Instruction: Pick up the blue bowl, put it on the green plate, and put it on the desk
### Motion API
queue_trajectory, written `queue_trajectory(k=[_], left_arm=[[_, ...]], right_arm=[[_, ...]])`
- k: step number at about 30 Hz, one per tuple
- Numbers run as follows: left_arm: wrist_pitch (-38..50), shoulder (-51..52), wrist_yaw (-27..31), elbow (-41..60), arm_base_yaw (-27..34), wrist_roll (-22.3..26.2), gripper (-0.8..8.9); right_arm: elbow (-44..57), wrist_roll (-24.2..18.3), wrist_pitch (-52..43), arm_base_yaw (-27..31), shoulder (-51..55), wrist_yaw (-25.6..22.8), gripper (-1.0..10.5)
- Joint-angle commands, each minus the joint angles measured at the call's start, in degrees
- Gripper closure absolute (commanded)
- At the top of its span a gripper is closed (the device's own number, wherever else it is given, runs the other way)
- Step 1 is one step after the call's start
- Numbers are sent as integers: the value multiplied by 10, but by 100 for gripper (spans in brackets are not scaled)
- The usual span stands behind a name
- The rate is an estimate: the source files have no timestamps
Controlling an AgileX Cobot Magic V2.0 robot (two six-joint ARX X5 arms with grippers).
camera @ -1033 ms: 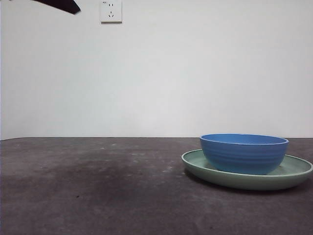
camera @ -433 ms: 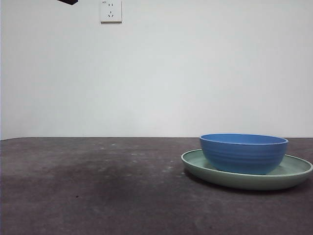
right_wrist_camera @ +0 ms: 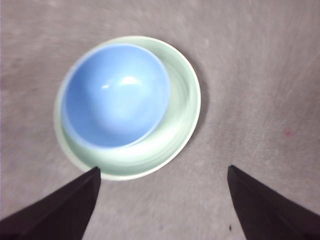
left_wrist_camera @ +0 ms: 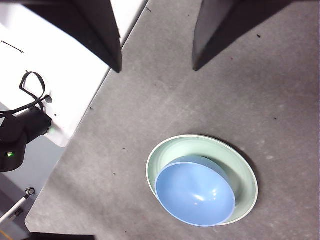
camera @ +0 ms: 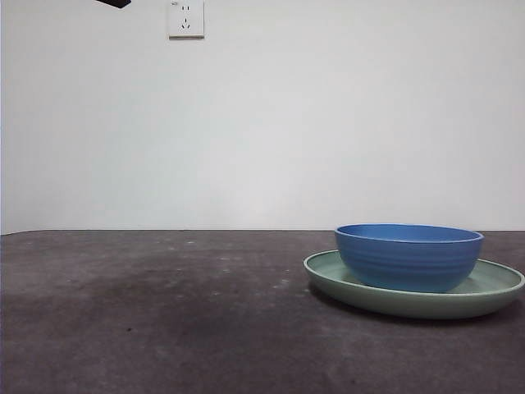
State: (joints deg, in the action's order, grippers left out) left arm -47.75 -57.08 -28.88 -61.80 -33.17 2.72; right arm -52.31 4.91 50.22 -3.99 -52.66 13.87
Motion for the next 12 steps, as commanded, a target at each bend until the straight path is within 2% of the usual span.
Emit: queue_trajectory(k=[1,8,12], left_arm=[[6,-4,-4,-4,-3,11,588],[6,-4,-4,-4,-3,11,588],[7,-4,-4,-4,-3,11,588]], right_arm=[[10,9,-30,22,-46,15,567],[17,7,-111,54,-178,66,571],[16,7,-150,54,-242,71,596]])
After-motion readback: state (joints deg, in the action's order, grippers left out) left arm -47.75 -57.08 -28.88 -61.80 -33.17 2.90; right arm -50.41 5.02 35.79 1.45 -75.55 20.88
